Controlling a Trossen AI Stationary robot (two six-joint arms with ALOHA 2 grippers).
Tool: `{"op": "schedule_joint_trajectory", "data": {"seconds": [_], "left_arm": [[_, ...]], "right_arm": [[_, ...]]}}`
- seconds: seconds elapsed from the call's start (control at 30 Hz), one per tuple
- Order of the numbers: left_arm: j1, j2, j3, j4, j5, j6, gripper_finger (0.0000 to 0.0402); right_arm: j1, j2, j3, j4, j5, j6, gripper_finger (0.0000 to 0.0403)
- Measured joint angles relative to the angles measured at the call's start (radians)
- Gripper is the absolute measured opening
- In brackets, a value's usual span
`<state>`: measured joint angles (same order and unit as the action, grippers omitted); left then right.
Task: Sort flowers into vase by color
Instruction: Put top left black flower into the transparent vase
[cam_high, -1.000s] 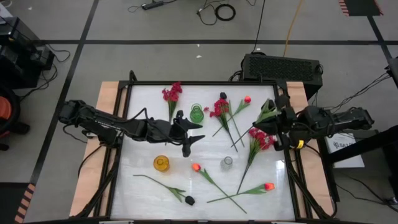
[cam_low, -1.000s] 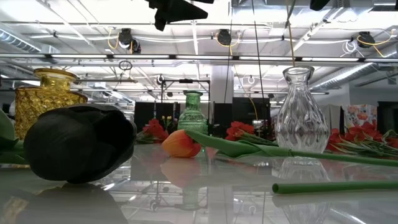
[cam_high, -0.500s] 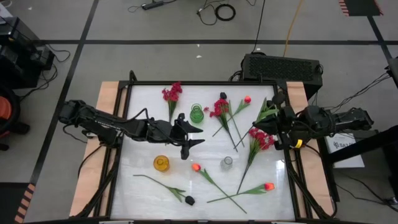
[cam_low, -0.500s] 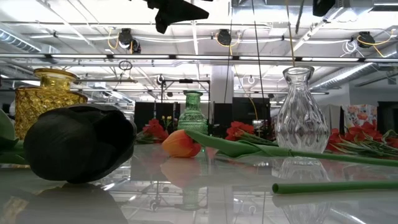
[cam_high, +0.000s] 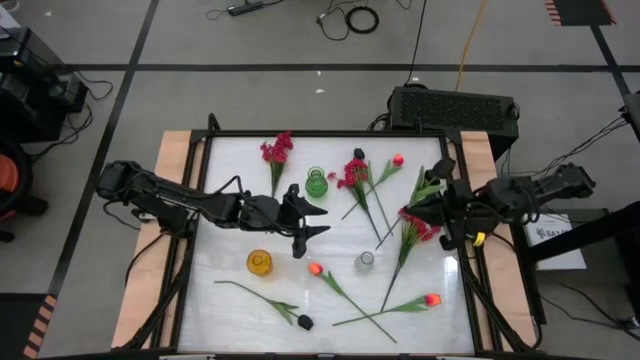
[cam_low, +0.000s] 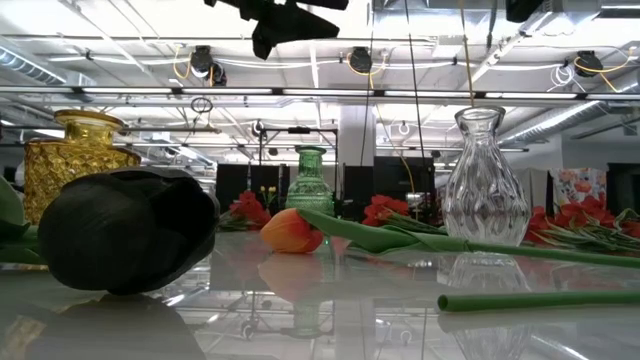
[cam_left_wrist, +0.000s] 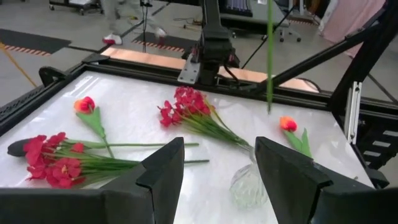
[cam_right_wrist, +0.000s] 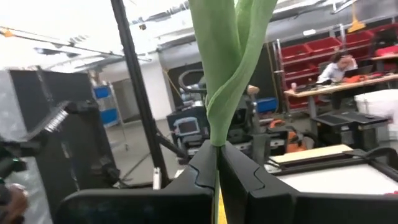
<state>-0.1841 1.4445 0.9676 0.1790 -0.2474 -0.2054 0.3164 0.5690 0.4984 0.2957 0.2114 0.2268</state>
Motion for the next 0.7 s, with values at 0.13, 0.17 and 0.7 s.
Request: {"op": "schedule_joint_trajectory", "data": {"seconds": [0.13, 0.17, 0.7], "left_arm": [[0.0, 0.001, 0.0, -0.002, 0.0, 0.0, 0.0205], [0.0, 0.001, 0.0, -0.002, 0.0, 0.0, 0.0205], [0.0, 0.001, 0.0, -0.006, 0.008, -0.018, 0.0205]], "right_arm": [[0.016, 0.048, 0.0, 0.025, 0.004, 0.017, 0.0], [0.021, 0.054, 0.0, 0.028, -0.002, 0.03, 0.0], [0.209, 0.111, 0.0, 0.046, 0.37, 0.009, 0.0]]}}
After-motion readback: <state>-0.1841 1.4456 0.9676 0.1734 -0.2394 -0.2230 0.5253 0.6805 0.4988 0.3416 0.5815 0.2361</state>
